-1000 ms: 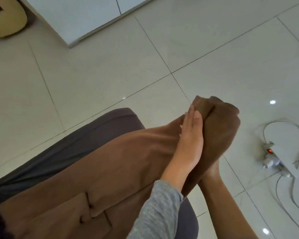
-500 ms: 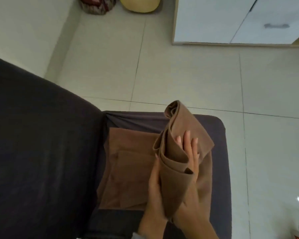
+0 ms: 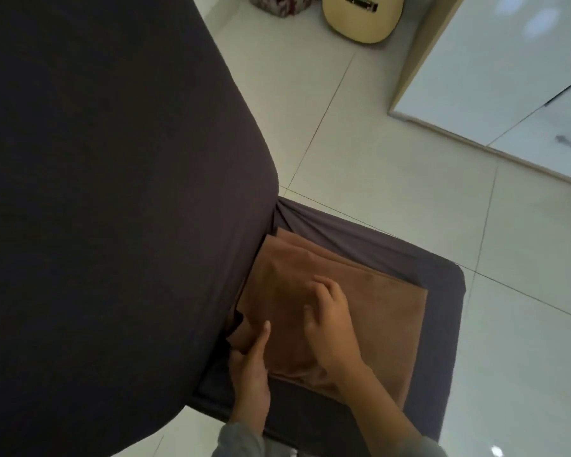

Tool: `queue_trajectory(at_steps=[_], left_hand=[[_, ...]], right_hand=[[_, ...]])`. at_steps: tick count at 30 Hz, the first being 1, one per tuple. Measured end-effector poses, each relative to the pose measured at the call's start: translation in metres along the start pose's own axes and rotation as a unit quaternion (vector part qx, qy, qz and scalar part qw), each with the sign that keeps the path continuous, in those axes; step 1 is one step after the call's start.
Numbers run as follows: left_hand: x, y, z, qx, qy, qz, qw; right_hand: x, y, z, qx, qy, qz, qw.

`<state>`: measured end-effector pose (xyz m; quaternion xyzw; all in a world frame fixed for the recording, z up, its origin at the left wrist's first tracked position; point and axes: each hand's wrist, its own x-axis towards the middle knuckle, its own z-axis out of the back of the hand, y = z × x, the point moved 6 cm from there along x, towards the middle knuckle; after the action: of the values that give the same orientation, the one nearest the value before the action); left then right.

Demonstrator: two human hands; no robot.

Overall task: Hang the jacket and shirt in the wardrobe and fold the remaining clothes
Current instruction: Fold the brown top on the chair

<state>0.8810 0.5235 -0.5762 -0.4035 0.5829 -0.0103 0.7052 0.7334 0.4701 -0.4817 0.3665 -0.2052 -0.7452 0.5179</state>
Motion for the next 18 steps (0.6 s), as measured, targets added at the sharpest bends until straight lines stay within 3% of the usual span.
queue_trajectory(at_steps=[6,10,14,18], left_hand=[[0.004,-0.001,0.008,-0.066,-0.067,0.019,0.995],[-0.001,0.006,0.015,-0.102,-0.080,0.018,0.991],[-0.006,0.009,0.019,-0.071,-0.113,-0.005,0.991],[-0.015,0.002,0.018,-0.042,-0.174,-0.064,0.982]], right_hand=[[0.072,0.023,-0.001,-0.063,0.064,0.036,0.995],[0.101,0.016,-0.021,-0.172,0.143,0.002,0.975],[0.113,0.011,-0.022,-0.233,0.140,0.016,0.962],[0.118,0.007,-0.018,-0.143,0.154,0.060,0.976]])
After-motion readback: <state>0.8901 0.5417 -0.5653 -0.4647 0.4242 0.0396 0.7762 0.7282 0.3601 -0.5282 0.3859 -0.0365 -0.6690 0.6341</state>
